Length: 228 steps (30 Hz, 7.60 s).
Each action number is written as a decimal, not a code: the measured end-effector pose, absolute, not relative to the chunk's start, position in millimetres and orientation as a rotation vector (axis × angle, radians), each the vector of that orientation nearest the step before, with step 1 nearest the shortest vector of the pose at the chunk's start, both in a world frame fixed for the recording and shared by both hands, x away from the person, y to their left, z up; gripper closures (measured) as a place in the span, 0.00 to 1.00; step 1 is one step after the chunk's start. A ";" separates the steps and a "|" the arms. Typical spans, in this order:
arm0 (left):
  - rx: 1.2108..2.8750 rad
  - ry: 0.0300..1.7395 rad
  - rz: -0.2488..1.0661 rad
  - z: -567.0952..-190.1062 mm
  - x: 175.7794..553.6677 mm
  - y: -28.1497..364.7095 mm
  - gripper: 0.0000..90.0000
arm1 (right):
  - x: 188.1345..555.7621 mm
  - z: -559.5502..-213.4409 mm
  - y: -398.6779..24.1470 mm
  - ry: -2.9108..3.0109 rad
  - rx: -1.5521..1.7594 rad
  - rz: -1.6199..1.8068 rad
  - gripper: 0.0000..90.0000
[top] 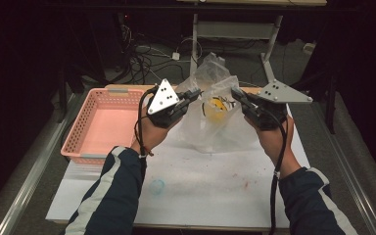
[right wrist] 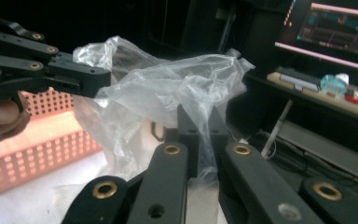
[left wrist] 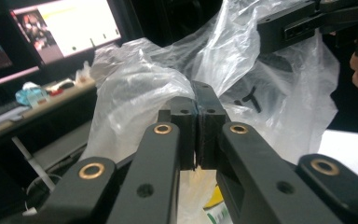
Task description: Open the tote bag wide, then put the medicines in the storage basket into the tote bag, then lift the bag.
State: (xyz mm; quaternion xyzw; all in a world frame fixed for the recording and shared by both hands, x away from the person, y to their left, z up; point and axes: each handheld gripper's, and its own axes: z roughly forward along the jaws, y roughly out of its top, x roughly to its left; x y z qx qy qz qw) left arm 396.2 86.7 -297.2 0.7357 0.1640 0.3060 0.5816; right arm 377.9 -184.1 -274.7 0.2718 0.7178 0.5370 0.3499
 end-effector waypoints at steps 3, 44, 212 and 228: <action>1.694 0.371 0.725 -283.6 393.0 88.0 0.96 | 374.4 -260.4 -181.6 1.831 0.668 1.401 1.00; 1.799 0.547 0.856 -283.5 440.8 100.3 0.93 | 453.2 -280.1 -216.3 1.798 0.884 1.123 1.00; 1.957 0.566 0.924 -399.8 315.1 193.6 0.18 | 318.2 -401.1 -235.2 1.982 0.716 1.250 0.19; 1.983 0.623 0.923 -415.4 301.9 216.5 0.18 | 303.6 -415.2 -242.6 1.994 0.725 1.227 0.20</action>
